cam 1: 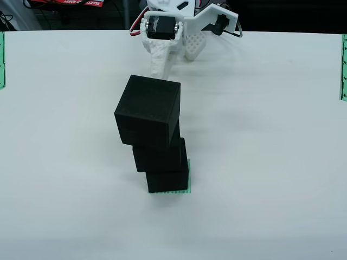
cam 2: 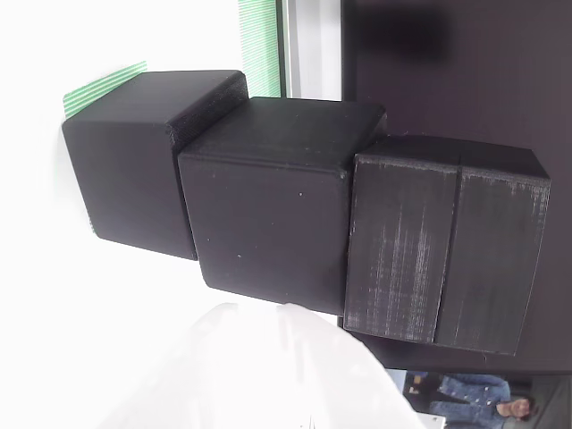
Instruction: Stack 3 Blocks on the chosen place.
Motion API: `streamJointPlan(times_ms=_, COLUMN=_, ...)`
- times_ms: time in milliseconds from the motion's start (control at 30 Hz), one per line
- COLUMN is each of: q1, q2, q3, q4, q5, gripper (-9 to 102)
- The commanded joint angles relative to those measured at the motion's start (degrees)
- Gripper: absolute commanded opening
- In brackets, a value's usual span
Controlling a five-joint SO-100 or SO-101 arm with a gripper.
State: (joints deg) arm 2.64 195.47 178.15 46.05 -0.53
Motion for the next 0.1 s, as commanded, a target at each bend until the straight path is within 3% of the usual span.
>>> streamJointPlan(times_ms=0, q1=-0.35, q2=1.14, q3=2.29, q4=0.09, q5=0.44, gripper=0)
streamJointPlan(times_ms=67, q1=-0.35, q2=1.14, q3=2.29, q4=0.09, q5=0.44, gripper=0)
